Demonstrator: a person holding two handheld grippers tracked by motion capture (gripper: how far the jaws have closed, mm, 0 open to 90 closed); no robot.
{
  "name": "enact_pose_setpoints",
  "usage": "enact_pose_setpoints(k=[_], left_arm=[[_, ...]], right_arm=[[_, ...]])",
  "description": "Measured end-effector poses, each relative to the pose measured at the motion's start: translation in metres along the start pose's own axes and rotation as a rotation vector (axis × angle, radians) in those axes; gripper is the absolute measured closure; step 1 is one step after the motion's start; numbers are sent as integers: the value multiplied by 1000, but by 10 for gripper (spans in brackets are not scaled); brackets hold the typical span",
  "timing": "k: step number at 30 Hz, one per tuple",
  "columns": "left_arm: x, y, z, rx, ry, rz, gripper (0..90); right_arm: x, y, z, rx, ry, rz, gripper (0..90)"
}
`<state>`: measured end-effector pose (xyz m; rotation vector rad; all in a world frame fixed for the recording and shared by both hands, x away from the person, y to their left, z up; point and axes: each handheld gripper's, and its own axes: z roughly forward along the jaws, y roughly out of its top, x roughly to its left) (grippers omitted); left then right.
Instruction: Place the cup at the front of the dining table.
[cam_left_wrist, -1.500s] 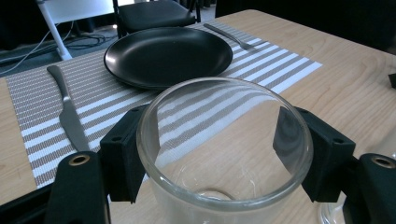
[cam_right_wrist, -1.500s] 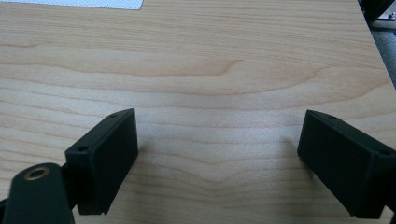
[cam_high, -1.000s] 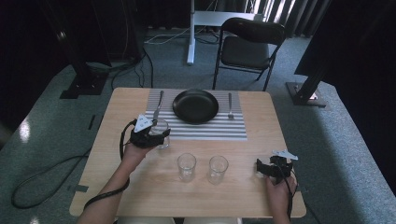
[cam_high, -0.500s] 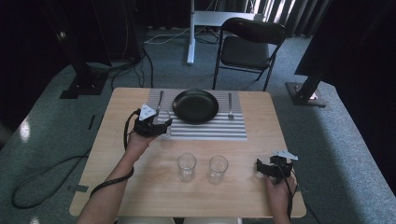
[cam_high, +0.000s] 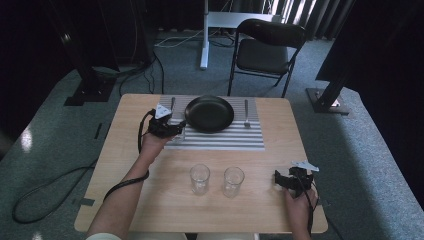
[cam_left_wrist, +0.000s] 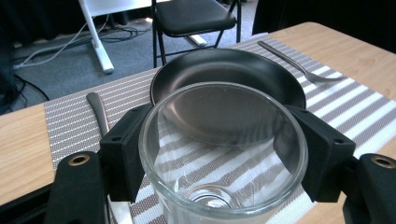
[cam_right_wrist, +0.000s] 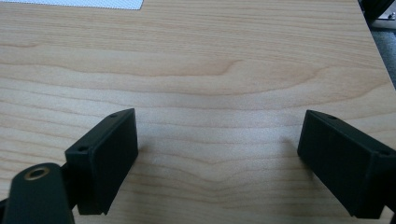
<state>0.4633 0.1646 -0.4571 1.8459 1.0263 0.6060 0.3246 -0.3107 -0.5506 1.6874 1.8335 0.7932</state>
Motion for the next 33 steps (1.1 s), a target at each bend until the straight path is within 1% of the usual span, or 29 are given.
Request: enact_pose_setpoints(k=[2, 3, 5, 7, 8, 11, 13, 14, 15, 17, 19, 21, 22, 23, 25, 27, 28, 29, 30, 31, 32, 33], left_arm=[[3, 2, 4, 8, -7, 4, 294], [5, 2, 6, 8, -8, -1, 293], [9, 4, 11, 10, 0, -12, 294], [10, 5, 12, 10, 4, -13, 294], [13, 5, 16, 16, 9, -19, 294], [16, 5, 21, 28, 20, -12, 294], [20, 4, 25, 34, 13, -27, 294], [21, 3, 27, 32, 16, -33, 294], [22, 3, 28, 37, 18, -31, 294], [22, 3, 32, 40, 33, -26, 294], [23, 2, 35, 44, 32, -33, 293], [23, 0, 38, 54, 37, -20, 293], [23, -2, 39, 52, 36, -19, 293], [24, -3, 41, 63, 29, -28, 293], [23, -5, 41, 50, 26, -24, 293], [23, -5, 41, 50, 26, -24, 293], [21, -8, 41, 29, 19, 8, 291], [21, -8, 41, 26, 10, 21, 289], [19, -9, 41, 23, 20, 33, 275], [18, -8, 41, 3, 29, 33, 220], [17, -8, 41, 10, 24, 25, 183], [17, -7, 41, 23, 9, 12, 183]], right_arm=[[0, 0, 0, 0, 0, -1, 116], [0, 0, 0, 0, 0, 0, 116], [0, 0, 0, 0, 0, 0, 116], [0, 0, 0, 0, 0, 0, 116], [0, 0, 0, 0, 0, 0, 116], [0, 0, 0, 0, 0, 0, 116], [0, 0, 0, 0, 0, 0, 116], [0, 0, 0, 0, 0, 0, 116], [0, 0, 0, 0, 0, 0, 116], [0, 0, 0, 0, 0, -1, 116], [0, 0, 0, 0, 0, 0, 117], [0, 0, 0, -1, 1, 0, 117], [0, 0, 0, -1, 1, 0, 118], [0, 0, 0, -2, 1, 0, 117], [0, -1, 0, -1, 2, -1, 118], [0, -1, 0, -1, 2, -1, 118], [0, -1, 0, -1, 2, -1, 118], [0, -1, 0, -2, 2, -1, 118], [0, -1, 0, -2, 2, -1, 118], [0, -1, 0, -1, 2, -1, 118], [0, -1, 0, -1, 2, -1, 118], [0, -1, 0, -1, 2, -1, 118]])
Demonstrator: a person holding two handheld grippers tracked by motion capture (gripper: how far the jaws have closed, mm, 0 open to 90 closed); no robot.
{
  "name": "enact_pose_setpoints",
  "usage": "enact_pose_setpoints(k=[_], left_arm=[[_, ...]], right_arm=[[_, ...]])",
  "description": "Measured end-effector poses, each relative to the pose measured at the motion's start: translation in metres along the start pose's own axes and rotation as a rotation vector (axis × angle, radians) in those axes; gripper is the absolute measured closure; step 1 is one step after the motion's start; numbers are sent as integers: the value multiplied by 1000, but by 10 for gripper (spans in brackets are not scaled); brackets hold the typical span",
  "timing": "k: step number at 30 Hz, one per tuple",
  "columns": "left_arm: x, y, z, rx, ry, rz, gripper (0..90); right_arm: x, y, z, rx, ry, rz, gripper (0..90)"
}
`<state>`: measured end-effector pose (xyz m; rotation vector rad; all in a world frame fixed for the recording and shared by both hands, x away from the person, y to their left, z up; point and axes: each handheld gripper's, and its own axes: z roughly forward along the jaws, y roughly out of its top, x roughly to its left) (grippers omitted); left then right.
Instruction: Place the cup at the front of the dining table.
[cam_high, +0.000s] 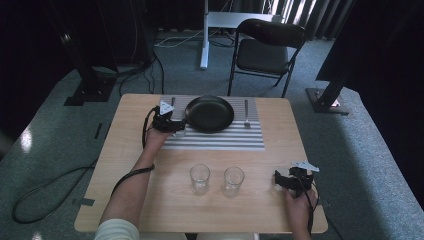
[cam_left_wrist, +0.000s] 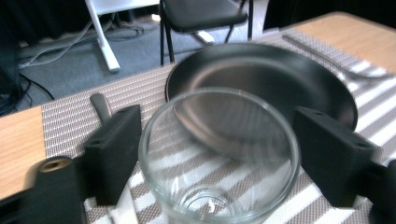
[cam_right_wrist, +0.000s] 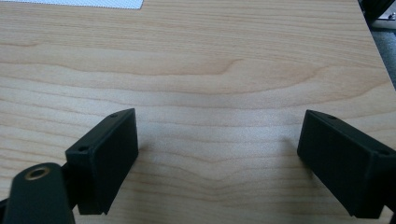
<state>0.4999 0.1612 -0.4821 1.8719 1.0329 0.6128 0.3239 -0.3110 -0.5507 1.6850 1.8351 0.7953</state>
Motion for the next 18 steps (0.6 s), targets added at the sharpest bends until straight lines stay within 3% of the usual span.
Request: enact_pose_setpoints(k=[5, 18], left_arm=[[-1, -2, -1, 25, 10, 18, 183], [-4, -15, -14, 19, 15, -14, 183]], right_arm=[[0, 0, 0, 0, 0, 0, 118], [0, 0, 0, 0, 0, 0, 118]])
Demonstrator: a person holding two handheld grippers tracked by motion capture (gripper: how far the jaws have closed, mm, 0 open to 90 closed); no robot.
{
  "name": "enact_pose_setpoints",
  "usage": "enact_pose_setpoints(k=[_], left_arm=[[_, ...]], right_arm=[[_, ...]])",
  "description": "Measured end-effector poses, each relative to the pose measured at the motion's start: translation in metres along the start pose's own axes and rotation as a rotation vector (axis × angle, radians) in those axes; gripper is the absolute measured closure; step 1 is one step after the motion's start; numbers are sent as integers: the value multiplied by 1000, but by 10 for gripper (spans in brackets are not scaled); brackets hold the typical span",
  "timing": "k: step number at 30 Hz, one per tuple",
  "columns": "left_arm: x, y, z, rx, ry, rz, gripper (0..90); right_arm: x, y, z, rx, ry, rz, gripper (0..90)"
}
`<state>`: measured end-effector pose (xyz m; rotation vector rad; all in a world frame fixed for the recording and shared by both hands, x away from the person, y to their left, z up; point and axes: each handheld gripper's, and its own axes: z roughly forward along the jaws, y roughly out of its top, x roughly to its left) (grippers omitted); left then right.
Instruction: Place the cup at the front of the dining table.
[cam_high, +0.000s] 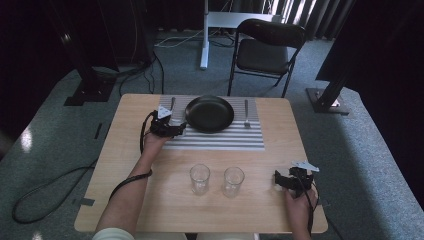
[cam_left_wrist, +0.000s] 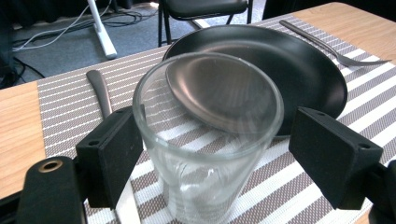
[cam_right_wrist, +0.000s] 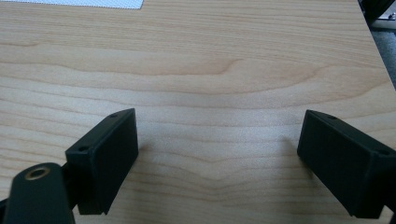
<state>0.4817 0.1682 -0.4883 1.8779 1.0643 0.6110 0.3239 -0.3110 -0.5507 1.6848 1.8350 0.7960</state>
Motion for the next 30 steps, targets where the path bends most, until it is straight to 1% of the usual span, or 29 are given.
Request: enact_pose_setpoints(k=[2, 4, 6, 7, 9, 11, 13, 19, 20, 22, 25, 30], left_arm=[[0, -2, -3, -4, -1, -3, 183], [-1, -5, -5, 2, -2, 3, 183], [-1, -5, -5, 2, -2, 3, 183], [-1, -9, -6, 4, -3, -4, 183], [-2, -11, -8, 2, -8, -8, 183], [-3, -13, -9, 12, -6, 2, 183], [-3, -15, -11, 11, -13, 1, 183], [-2, -16, -22, -4, -3, -4, 183], [-2, -17, -24, -5, 1, 1, 183], [-2, -18, -27, -8, -3, -1, 183], [-2, -21, -33, -4, -5, 12, 184], [-4, -24, -44, -4, -15, 22, 184]], right_arm=[[0, 0, 0, 0, 0, 0, 118], [0, 0, 0, 0, 0, 0, 118], [0, 0, 0, 0, 0, 0, 118], [0, 0, 0, 1, 0, 0, 118], [0, 0, 0, 0, 0, 0, 118], [0, 0, 0, 0, 0, 0, 118], [0, 0, 0, 0, 0, 0, 118], [0, 0, 0, 1, 0, 0, 118], [0, 0, 0, 1, 0, 0, 118], [0, 0, 0, 0, 0, 0, 118], [0, 0, 0, 1, 0, 0, 118], [0, 0, 0, 1, 0, 0, 118]])
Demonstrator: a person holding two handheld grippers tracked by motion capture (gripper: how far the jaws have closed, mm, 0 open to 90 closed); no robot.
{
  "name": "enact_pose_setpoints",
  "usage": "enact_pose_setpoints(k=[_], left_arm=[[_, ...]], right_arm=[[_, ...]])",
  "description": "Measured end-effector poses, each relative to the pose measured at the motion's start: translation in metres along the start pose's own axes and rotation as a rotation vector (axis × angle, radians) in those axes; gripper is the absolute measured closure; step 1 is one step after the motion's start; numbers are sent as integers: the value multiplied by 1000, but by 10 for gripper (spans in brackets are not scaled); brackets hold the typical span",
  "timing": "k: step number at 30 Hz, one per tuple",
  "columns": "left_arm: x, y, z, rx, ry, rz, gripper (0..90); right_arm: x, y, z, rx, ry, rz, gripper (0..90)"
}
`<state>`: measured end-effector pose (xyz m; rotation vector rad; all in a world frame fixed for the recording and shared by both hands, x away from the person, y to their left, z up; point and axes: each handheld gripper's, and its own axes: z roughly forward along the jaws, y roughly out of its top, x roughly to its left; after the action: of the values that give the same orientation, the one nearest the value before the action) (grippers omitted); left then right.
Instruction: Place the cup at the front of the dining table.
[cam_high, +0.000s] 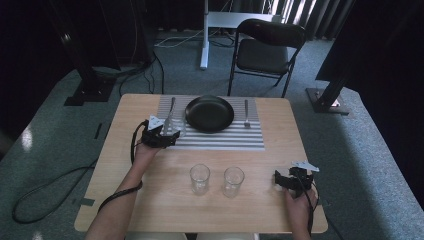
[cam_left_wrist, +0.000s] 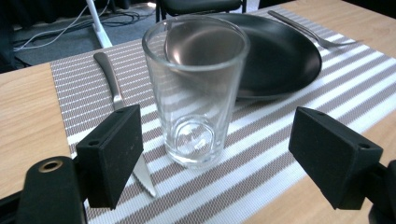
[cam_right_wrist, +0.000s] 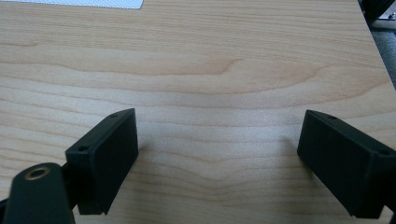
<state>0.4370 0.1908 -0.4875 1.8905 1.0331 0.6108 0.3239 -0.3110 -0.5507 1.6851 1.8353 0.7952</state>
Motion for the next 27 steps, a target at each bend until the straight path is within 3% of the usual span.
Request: enact_pose_setpoints(k=[10, 27], left_arm=[[-1, -9, -21, -20, -3, -7, 184], [-8, -32, -42, -22, -16, -15, 183]], right_arm=[[0, 0, 0, 0, 0, 0, 118], [0, 0, 0, 0, 0, -1, 118]])
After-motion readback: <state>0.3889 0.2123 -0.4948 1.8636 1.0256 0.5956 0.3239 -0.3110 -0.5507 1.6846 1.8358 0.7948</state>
